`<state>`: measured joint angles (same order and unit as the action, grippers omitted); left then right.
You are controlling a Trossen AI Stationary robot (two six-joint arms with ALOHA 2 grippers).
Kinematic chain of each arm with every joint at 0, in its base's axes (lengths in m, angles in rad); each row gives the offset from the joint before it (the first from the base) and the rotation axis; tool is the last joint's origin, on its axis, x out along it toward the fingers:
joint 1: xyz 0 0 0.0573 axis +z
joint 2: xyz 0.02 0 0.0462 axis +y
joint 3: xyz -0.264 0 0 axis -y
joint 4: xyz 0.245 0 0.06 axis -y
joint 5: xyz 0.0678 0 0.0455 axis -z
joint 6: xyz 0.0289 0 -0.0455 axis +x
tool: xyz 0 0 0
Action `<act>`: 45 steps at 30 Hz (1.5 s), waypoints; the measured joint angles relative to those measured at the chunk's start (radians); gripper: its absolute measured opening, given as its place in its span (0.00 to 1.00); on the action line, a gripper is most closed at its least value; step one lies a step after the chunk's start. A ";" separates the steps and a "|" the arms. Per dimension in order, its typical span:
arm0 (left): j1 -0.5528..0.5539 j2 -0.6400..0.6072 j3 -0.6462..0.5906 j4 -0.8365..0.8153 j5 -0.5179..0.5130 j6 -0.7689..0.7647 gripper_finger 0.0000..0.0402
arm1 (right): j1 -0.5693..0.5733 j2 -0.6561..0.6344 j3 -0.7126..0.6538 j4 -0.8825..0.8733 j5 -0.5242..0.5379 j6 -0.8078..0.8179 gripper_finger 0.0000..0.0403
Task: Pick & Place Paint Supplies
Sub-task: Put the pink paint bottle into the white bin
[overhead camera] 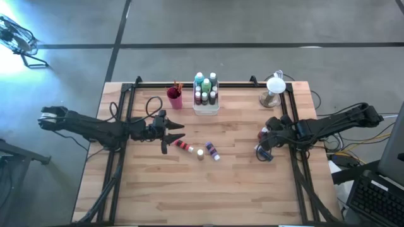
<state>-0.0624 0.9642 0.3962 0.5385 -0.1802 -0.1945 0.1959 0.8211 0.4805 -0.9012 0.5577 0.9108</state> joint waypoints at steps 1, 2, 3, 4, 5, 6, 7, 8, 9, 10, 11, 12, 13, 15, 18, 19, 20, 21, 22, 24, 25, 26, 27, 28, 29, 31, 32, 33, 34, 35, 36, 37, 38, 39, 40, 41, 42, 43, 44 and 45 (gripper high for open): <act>0.000 0.000 0.000 0.000 0.000 0.000 0.47 | 0.000 0.000 0.000 0.000 0.000 0.000 0.57; 0.000 0.000 0.000 0.000 0.000 0.000 0.47 | 0.000 0.000 0.000 0.000 0.000 0.000 0.56; 0.000 0.000 0.000 0.000 0.000 0.000 0.47 | 0.000 -0.001 0.000 0.000 -0.001 0.000 0.56; 0.000 0.000 0.000 0.000 0.000 0.000 0.47 | 0.000 -0.001 0.000 0.000 -0.001 0.000 0.56; 0.000 0.000 0.000 0.000 0.000 0.000 0.47 | 0.000 -0.002 0.000 0.000 -0.001 0.000 0.56; 0.000 0.000 0.000 0.000 0.000 0.000 0.47 | 0.000 -0.002 0.000 0.000 -0.001 0.000 0.56; 0.000 0.000 0.000 0.000 0.000 0.000 0.47 | 0.000 -0.002 0.000 0.000 -0.001 0.000 0.56; 0.000 0.000 0.000 0.000 0.000 0.000 0.47 | 0.000 -0.002 0.000 0.000 -0.001 0.000 0.57; 0.000 0.000 0.000 0.000 0.000 0.000 0.47 | 0.000 -0.002 0.000 0.000 -0.001 0.000 0.57; 0.000 0.000 0.000 0.000 0.000 0.000 0.47 | 0.000 -0.002 0.000 0.000 -0.001 0.000 0.57; 0.000 0.000 0.000 0.000 0.000 0.000 0.47 | 0.000 -0.002 0.000 0.000 -0.002 0.000 0.58; 0.000 0.000 0.000 0.000 0.000 0.000 0.47 | -0.001 -0.002 0.000 0.001 -0.002 0.001 0.57; 0.000 0.000 0.000 0.000 0.000 0.000 0.47 | -0.002 -0.002 0.000 0.001 -0.003 0.002 0.57; 0.000 0.000 0.000 0.000 0.000 0.000 0.47 | -0.002 -0.002 -0.003 0.005 -0.004 0.004 0.55; 0.000 0.000 0.000 0.000 0.000 0.000 0.47 | -0.002 -0.002 -0.005 0.007 -0.004 0.006 0.49; 0.000 0.000 0.000 0.000 0.000 0.000 0.47 | -0.002 -0.002 -0.005 0.008 -0.004 0.005 0.47; 0.000 0.000 0.000 0.000 0.000 0.000 0.47 | -0.002 -0.002 -0.005 0.008 -0.004 0.005 0.44; 0.000 0.000 0.000 0.000 0.000 0.000 0.47 | -0.002 -0.002 -0.005 0.009 -0.004 0.005 0.41; 0.000 0.000 0.000 0.000 0.000 0.000 0.47 | -0.002 -0.002 -0.005 0.011 -0.004 0.004 0.37; 0.000 0.000 0.000 0.000 0.000 0.000 0.47 | -0.002 -0.002 -0.005 0.015 -0.004 0.002 0.30; 0.000 0.000 0.000 0.000 0.000 0.000 0.47 | -0.002 -0.002 -0.005 0.016 -0.004 0.000 0.27; 0.000 0.000 0.000 -0.001 0.000 0.000 0.47 | -0.002 -0.002 -0.006 0.018 -0.004 -0.003 0.27; 0.000 0.000 0.000 0.000 0.000 0.000 0.47 | -0.003 -0.002 -0.006 0.020 -0.004 -0.008 0.27; 0.000 0.000 0.000 -0.001 0.000 0.000 0.47 | -0.003 -0.002 -0.006 0.022 -0.004 -0.010 0.27; 0.000 0.000 0.000 0.000 0.000 0.000 0.47 | -0.003 -0.002 -0.006 0.022 -0.004 -0.012 0.27; 0.000 0.000 0.000 -0.001 0.000 0.000 0.47 | -0.003 -0.002 -0.006 0.023 -0.004 -0.012 0.27; 0.000 0.000 0.000 -0.001 0.000 0.000 0.47 | -0.003 -0.002 -0.006 0.023 -0.004 -0.012 0.27; 0.000 0.000 0.000 -0.001 0.000 0.000 0.47 | -0.003 -0.002 -0.006 0.023 -0.004 -0.012 0.27; 0.000 0.000 0.000 -0.001 0.000 0.000 0.47 | -0.003 -0.002 -0.006 0.024 -0.004 -0.012 0.27; 0.000 0.000 0.000 -0.001 0.000 0.000 0.47 | -0.003 -0.002 -0.006 0.025 -0.004 -0.012 0.27; 0.000 0.000 0.000 -0.001 0.000 0.000 0.47 | -0.003 -0.001 -0.004 0.024 -0.005 -0.010 0.27; 0.000 0.000 0.000 -0.001 0.000 0.000 0.47 | -0.003 -0.001 0.001 0.022 -0.006 -0.009 0.27; 0.000 0.000 0.000 -0.001 0.000 0.000 0.47 | -0.003 0.000 0.008 0.021 -0.009 -0.008 0.27; 0.000 0.000 0.000 -0.001 0.000 0.000 0.47 | -0.003 0.000 0.020 0.022 -0.007 -0.009 0.27; 0.000 0.000 0.000 -0.001 0.000 0.000 0.47 | -0.003 0.000 0.033 0.029 -0.001 -0.013 0.27; 0.000 0.000 0.000 -0.001 0.000 0.000 0.47 | -0.003 -0.001 0.046 0.041 0.006 -0.021 0.27; 0.000 0.000 0.000 -0.001 0.000 0.000 0.47 | -0.003 -0.001 0.059 0.053 0.015 -0.033 0.27; 0.000 0.000 0.000 -0.001 0.000 0.000 0.47 | -0.003 -0.001 0.071 0.067 0.025 -0.052 0.27; 0.000 0.000 0.000 -0.001 0.000 0.001 0.47 | -0.003 -0.001 0.085 0.083 0.037 -0.073 0.27; 0.000 0.000 0.000 0.000 0.000 0.005 0.47 | -0.005 0.000 0.101 0.104 0.051 -0.099 0.27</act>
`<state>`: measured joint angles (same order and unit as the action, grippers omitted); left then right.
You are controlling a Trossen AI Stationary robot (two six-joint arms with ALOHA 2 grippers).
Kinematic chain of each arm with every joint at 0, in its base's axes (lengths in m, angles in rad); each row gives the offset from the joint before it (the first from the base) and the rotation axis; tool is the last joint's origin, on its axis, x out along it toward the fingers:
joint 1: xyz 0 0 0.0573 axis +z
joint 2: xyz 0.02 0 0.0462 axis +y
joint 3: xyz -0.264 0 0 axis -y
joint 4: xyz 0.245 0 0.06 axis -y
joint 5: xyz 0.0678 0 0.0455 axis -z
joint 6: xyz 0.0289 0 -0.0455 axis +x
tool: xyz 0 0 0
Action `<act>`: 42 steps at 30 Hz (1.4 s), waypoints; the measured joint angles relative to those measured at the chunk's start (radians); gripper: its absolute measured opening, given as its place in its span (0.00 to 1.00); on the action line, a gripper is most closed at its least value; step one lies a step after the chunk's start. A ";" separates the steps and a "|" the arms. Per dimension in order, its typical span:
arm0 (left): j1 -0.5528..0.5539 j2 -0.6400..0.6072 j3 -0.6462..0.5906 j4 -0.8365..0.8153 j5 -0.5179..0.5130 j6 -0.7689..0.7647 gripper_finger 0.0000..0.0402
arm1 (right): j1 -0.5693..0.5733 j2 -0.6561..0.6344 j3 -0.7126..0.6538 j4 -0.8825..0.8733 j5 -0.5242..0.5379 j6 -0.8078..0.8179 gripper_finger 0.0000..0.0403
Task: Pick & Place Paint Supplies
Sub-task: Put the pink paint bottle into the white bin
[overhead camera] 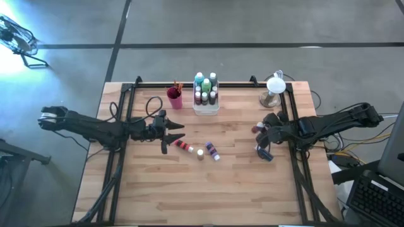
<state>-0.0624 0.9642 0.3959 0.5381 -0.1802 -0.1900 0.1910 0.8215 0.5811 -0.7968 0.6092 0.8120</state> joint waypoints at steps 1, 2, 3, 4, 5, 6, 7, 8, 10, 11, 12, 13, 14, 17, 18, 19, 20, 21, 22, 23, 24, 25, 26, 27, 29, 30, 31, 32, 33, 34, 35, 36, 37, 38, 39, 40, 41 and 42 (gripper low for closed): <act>0.000 0.000 0.000 0.000 0.000 0.005 0.47 | -0.005 0.000 0.015 0.022 0.012 -0.027 0.27; 0.000 0.000 0.000 0.001 0.000 0.007 0.47 | -0.014 0.000 0.029 0.043 0.022 -0.059 0.27; 0.000 0.000 0.000 0.004 0.000 0.009 0.47 | -0.027 0.001 0.041 0.064 0.025 -0.091 0.27; 0.000 0.000 0.000 0.006 -0.001 0.009 0.47 | -0.042 0.004 0.053 0.093 0.025 -0.125 0.27; 0.000 0.000 0.000 0.009 -0.002 0.009 0.47 | -0.059 0.007 0.066 0.120 0.023 -0.158 0.27; 0.000 0.000 0.000 0.012 -0.003 0.009 0.47 | -0.076 0.011 0.080 0.145 0.016 -0.189 0.27; 0.000 0.000 0.000 0.013 -0.003 0.009 0.47 | -0.095 0.019 0.094 0.168 0.005 -0.223 0.27; 0.000 0.000 0.000 0.013 -0.003 0.009 0.47 | -0.113 0.028 0.108 0.191 -0.007 -0.259 0.27; 0.000 0.000 0.000 0.012 -0.003 0.009 0.47 | -0.153 0.054 0.136 0.235 -0.029 -0.328 0.27; 0.000 0.000 0.000 0.012 -0.003 0.009 0.47 | -0.172 0.069 0.149 0.256 -0.038 -0.362 0.27; 0.000 0.000 0.000 0.012 -0.003 0.008 0.47 | -0.193 0.085 0.163 0.280 -0.047 -0.393 0.27; 0.000 0.000 0.000 0.012 -0.003 0.008 0.47 | -0.215 0.101 0.176 0.310 -0.059 -0.427 0.27; 0.000 0.000 0.000 0.011 -0.003 0.008 0.47 | -0.237 0.122 0.188 0.342 -0.079 -0.460 0.27; 0.000 0.000 0.000 0.011 -0.003 0.008 0.47 | -0.313 0.186 0.221 0.419 -0.168 -0.550 0.27; 0.000 0.000 0.000 0.010 -0.003 0.008 0.47 | -0.338 0.208 0.236 0.434 -0.193 -0.574 0.27; 0.000 0.000 0.000 0.010 -0.003 0.008 0.47 | -0.361 0.229 0.254 0.444 -0.211 -0.596 0.27; 0.000 0.000 0.000 0.010 -0.003 0.007 0.47 | -0.382 0.247 0.270 0.446 -0.218 -0.616 0.27; 0.000 0.000 0.000 0.010 -0.003 0.007 0.47 | -0.401 0.268 0.286 0.449 -0.218 -0.634 0.27; 0.000 0.000 0.000 0.010 -0.003 0.007 0.47 | -0.419 0.288 0.301 0.464 -0.220 -0.652 0.27; 0.000 0.000 -0.001 0.010 -0.003 0.007 0.47 | -0.437 0.307 0.312 0.483 -0.228 -0.668 0.27; 0.000 0.000 -0.002 0.008 -0.003 0.007 0.47 | -0.453 0.326 0.322 0.500 -0.248 -0.686 0.27; 0.000 0.000 -0.002 0.008 -0.003 0.007 0.47 | -0.467 0.345 0.332 0.519 -0.278 -0.702 0.27; 0.000 0.000 -0.002 0.008 -0.003 0.007 0.47 | -0.481 0.365 0.341 0.546 -0.311 -0.713 0.27; 0.000 0.000 -0.002 0.008 -0.003 0.007 0.47 | -0.496 0.384 0.351 0.570 -0.339 -0.723 0.27; 0.000 0.000 -0.002 0.008 -0.003 0.007 0.47 | -0.521 0.424 0.368 0.592 -0.373 -0.745 0.27; 0.000 0.000 -0.002 0.008 -0.003 0.007 0.47 | -0.533 0.447 0.376 0.602 -0.383 -0.754 0.27; 0.000 0.000 -0.003 0.008 -0.003 0.007 0.47 | -0.545 0.469 0.384 0.607 -0.387 -0.762 0.27; 0.000 0.000 -0.003 0.007 -0.003 0.007 0.47 | -0.554 0.492 0.392 0.604 -0.386 -0.769 0.27; 0.000 0.000 -0.003 0.008 -0.003 0.007 0.47 | -0.562 0.516 0.401 0.606 -0.388 -0.777 0.27; 0.000 0.000 -0.004 0.007 -0.003 0.007 0.47 | -0.571 0.537 0.407 0.616 -0.400 -0.786 0.27; 0.000 0.000 -0.004 0.007 -0.003 0.007 0.47 | -0.580 0.558 0.412 0.623 -0.415 -0.790 0.27; 0.000 0.000 -0.004 0.007 -0.003 0.006 0.47 | -0.586 0.579 0.414 0.631 -0.428 -0.793 0.27; 0.000 0.000 -0.004 0.007 -0.003 0.006 0.47 | -0.589 0.600 0.418 0.644 -0.438 -0.796 0.27; 0.000 0.000 -0.004 0.006 -0.003 0.007 0.47 | -0.595 0.618 0.419 0.657 -0.448 -0.797 0.27; 0.000 0.000 -0.004 0.005 -0.003 0.007 0.47 | -0.600 0.634 0.420 0.662 -0.457 -0.798 0.27; 0.000 0.000 -0.004 0.005 -0.003 0.007 0.47 | -0.603 0.650 0.422 0.671 -0.466 -0.798 0.27; 0.000 0.000 -0.004 0.005 -0.003 0.007 0.47 | -0.606 0.663 0.427 0.686 -0.471 -0.799 0.27; 0.000 0.000 -0.005 0.005 -0.003 0.007 0.47 | -0.610 0.675 0.429 0.697 -0.472 -0.804 0.27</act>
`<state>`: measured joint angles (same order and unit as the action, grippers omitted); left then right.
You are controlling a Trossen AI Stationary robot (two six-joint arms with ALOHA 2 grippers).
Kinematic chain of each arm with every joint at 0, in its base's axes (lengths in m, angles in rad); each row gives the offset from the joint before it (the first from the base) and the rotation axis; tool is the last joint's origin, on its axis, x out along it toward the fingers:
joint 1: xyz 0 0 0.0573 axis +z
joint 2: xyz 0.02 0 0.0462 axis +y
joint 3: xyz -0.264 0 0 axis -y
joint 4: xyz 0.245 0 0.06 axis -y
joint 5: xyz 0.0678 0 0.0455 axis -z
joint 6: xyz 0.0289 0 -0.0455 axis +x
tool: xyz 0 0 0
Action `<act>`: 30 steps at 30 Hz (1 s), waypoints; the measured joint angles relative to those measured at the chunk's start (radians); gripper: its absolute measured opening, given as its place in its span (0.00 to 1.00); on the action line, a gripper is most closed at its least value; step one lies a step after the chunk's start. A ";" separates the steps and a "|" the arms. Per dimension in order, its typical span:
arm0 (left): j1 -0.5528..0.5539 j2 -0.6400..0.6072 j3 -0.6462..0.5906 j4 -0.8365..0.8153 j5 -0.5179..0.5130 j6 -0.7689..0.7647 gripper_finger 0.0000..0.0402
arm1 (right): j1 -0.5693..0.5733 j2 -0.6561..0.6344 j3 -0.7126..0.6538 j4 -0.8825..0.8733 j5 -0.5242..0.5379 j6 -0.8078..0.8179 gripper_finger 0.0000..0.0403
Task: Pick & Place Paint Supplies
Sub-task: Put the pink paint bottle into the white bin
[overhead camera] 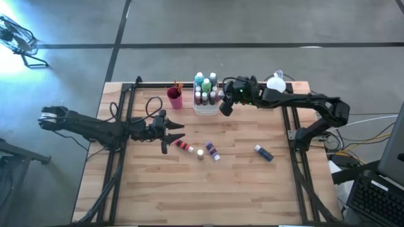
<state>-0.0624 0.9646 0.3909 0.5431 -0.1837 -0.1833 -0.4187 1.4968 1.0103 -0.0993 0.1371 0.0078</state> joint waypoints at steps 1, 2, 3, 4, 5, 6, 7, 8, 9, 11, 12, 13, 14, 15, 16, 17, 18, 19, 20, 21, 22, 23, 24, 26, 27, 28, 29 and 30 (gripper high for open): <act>0.000 0.000 0.000 0.000 0.000 0.000 0.47 | -0.002 0.011 0.000 0.004 -0.003 -0.004 0.27; 0.000 0.000 -0.001 0.000 0.000 0.000 0.47 | -0.002 0.022 0.000 0.013 -0.004 -0.008 0.27; 0.000 0.000 -0.001 0.000 0.000 0.000 0.47 | -0.002 0.032 0.000 0.022 -0.004 -0.008 0.27; 0.000 0.000 -0.001 0.000 0.000 0.000 0.47 | -0.003 0.043 -0.001 0.023 -0.005 -0.008 0.27; 0.000 0.000 -0.001 0.000 0.000 0.000 0.47 | -0.003 0.055 -0.001 0.025 -0.008 -0.008 0.27; 0.000 0.000 -0.001 0.000 0.000 0.000 0.47 | -0.003 0.064 -0.001 0.032 -0.011 -0.008 0.27; 0.000 0.000 -0.001 0.000 0.000 0.000 0.47 | -0.005 0.073 -0.001 0.036 -0.011 -0.009 0.27; 0.000 0.000 -0.001 0.001 0.000 0.000 0.47 | -0.005 0.083 -0.001 0.039 -0.011 -0.009 0.27; 0.000 0.000 -0.001 0.002 0.000 0.000 0.47 | -0.005 0.094 -0.001 0.047 -0.011 -0.009 0.27; 0.000 0.000 -0.001 0.003 0.000 0.000 0.47 | -0.006 0.114 -0.001 0.057 -0.011 -0.013 0.27; 0.000 0.000 -0.001 0.003 0.000 0.000 0.47 | -0.006 0.124 -0.001 0.063 -0.010 -0.015 0.27; 0.000 0.000 -0.001 0.003 0.000 0.000 0.47 | -0.006 0.134 -0.001 0.074 -0.010 -0.016 0.27; 0.000 0.000 -0.001 0.003 0.000 0.000 0.47 | -0.007 0.142 -0.001 0.083 -0.011 -0.016 0.27; 0.000 0.000 -0.001 0.003 0.000 0.000 0.47 | -0.009 0.148 -0.001 0.086 -0.011 -0.016 0.27; 0.000 0.000 -0.001 0.003 0.000 0.000 0.47 | -0.010 0.156 -0.001 0.089 -0.011 -0.016 0.27; 0.000 0.000 -0.001 0.003 0.000 0.000 0.47 | -0.011 0.165 -0.001 0.094 -0.011 -0.016 0.27; 0.000 0.000 -0.001 0.003 0.000 0.000 0.47 | -0.013 0.171 -0.001 0.095 -0.010 -0.016 0.27; 0.000 0.000 -0.001 0.003 0.000 0.000 0.47 | -0.016 0.176 -0.002 0.094 -0.010 -0.016 0.27; 0.000 0.000 -0.001 0.003 0.000 0.000 0.47 | -0.017 0.182 -0.002 0.097 -0.011 -0.016 0.27; 0.000 0.000 -0.001 0.003 0.000 0.000 0.47 | -0.017 0.187 -0.002 0.103 -0.010 -0.016 0.27; 0.000 0.000 -0.002 0.003 0.000 0.000 0.47 | -0.018 0.191 -0.002 0.105 -0.009 -0.017 0.27; 0.000 0.000 -0.002 0.003 0.000 0.000 0.47 | -0.019 0.195 -0.002 0.105 -0.009 -0.020 0.27; 0.000 0.000 -0.002 0.003 0.000 0.000 0.47 | -0.020 0.201 -0.002 0.110 -0.010 -0.021 0.27; 0.000 0.000 -0.002 0.003 0.000 0.000 0.47 | -0.023 0.209 -0.002 0.114 -0.010 -0.020 0.27; 0.000 0.000 -0.002 0.003 0.000 0.000 0.47 | -0.024 0.213 -0.002 0.115 -0.011 -0.020 0.27; 0.000 0.000 -0.002 0.003 0.000 0.000 0.47 | -0.024 0.217 -0.002 0.119 -0.011 -0.020 0.27; 0.000 0.000 -0.002 0.003 0.000 0.000 0.47 | -0.025 0.220 -0.002 0.119 -0.011 -0.020 0.27; 0.000 0.000 -0.002 0.003 0.000 0.000 0.47 | -0.026 0.220 -0.002 0.119 -0.011 -0.020 0.27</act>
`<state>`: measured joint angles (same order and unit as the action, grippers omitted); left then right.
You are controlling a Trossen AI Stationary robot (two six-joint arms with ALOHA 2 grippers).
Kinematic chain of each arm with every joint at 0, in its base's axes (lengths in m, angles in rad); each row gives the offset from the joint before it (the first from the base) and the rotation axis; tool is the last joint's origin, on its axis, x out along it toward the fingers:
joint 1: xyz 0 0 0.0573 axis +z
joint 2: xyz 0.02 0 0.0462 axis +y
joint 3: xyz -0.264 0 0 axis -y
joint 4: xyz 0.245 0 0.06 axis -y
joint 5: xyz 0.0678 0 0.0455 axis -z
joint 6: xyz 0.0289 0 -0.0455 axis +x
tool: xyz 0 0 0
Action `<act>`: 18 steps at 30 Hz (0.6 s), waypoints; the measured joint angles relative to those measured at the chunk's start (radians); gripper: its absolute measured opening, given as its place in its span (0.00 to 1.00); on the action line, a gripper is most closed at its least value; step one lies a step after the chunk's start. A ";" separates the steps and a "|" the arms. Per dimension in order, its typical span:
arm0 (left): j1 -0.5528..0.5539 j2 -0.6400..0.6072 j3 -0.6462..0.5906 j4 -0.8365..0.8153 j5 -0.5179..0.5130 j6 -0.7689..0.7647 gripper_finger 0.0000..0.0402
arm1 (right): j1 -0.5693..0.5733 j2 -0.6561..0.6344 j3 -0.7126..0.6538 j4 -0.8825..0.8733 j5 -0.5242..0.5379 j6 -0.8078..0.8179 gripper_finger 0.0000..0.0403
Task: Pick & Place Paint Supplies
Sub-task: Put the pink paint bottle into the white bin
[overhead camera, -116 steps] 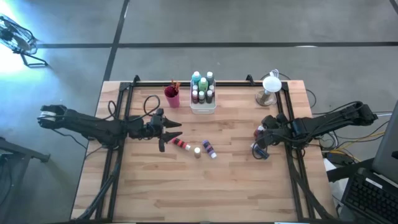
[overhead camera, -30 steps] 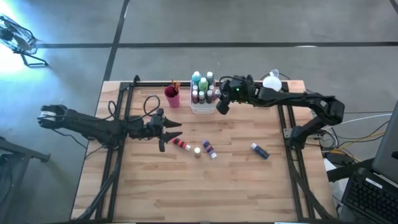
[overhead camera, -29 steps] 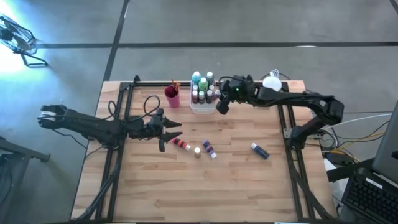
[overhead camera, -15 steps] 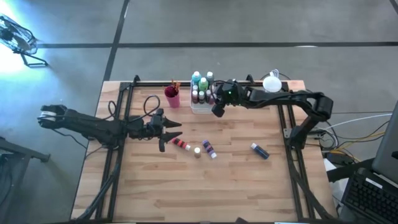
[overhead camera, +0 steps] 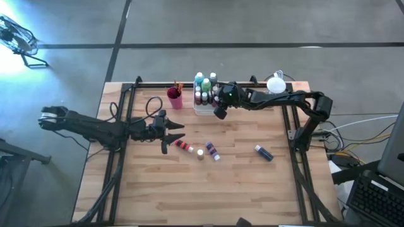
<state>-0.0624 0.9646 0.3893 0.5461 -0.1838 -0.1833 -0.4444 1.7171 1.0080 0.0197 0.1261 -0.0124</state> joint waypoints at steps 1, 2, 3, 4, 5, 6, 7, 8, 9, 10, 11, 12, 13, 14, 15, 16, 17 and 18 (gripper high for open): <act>0.000 0.000 0.000 0.000 0.000 0.000 0.47 | 0.000 0.000 0.000 0.000 0.000 0.000 0.27; 0.000 0.000 0.000 0.000 0.000 0.000 0.47 | -0.001 0.000 0.000 0.000 0.000 0.000 0.27; 0.000 0.000 0.000 0.000 0.000 0.000 0.47 | -0.001 0.000 0.000 0.001 0.000 0.000 0.27; 0.000 0.000 0.000 0.000 0.000 0.000 0.47 | -0.002 0.000 0.000 0.002 0.000 -0.002 0.27; 0.000 0.000 0.000 0.000 0.000 0.000 0.47 | -0.003 0.000 0.000 0.002 0.000 -0.006 0.27; 0.000 0.000 0.000 0.000 0.000 0.000 0.47 | -0.004 0.000 0.000 0.003 0.000 -0.010 0.27; 0.000 0.000 0.000 0.000 0.000 0.000 0.47 | -0.004 0.000 0.000 0.005 0.000 -0.010 0.27; 0.000 0.000 0.000 0.000 0.000 0.000 0.47 | -0.004 0.002 0.000 0.006 -0.001 -0.010 0.27; 0.000 0.000 0.000 0.000 0.000 0.000 0.47 | -0.005 0.004 0.000 0.007 -0.001 -0.010 0.27; 0.000 0.000 0.000 0.000 0.000 0.000 0.47 | -0.005 0.007 0.000 0.007 -0.001 -0.010 0.27; 0.000 0.000 0.000 0.000 0.000 0.000 0.47 | -0.006 0.012 0.000 0.010 -0.001 -0.010 0.27; 0.000 0.000 0.000 0.000 0.000 0.000 0.47 | -0.006 0.018 0.000 0.013 -0.001 -0.010 0.27; 0.000 0.000 0.000 0.000 0.000 0.000 0.47 | -0.007 0.022 0.000 0.013 -0.002 -0.011 0.27; 0.000 0.000 0.000 0.000 0.000 0.000 0.47 | -0.007 0.027 0.000 0.015 -0.003 -0.013 0.27; 0.000 0.000 0.000 0.000 0.000 0.000 0.47 | -0.007 0.033 0.000 0.020 -0.003 -0.016 0.27; 0.000 0.000 0.000 0.000 0.000 0.000 0.47 | -0.008 0.035 0.000 0.021 -0.004 -0.016 0.27; 0.000 0.000 0.000 0.000 0.000 0.000 0.47 | -0.010 0.037 0.000 0.021 -0.004 -0.017 0.27; 0.000 0.000 0.000 0.000 0.000 0.000 0.47 | -0.011 0.037 0.000 0.020 -0.004 -0.017 0.27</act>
<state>-0.0624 0.9646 0.3893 0.5461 -0.1840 -0.1833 -0.4558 1.7538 1.0080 0.0401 0.1217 -0.0298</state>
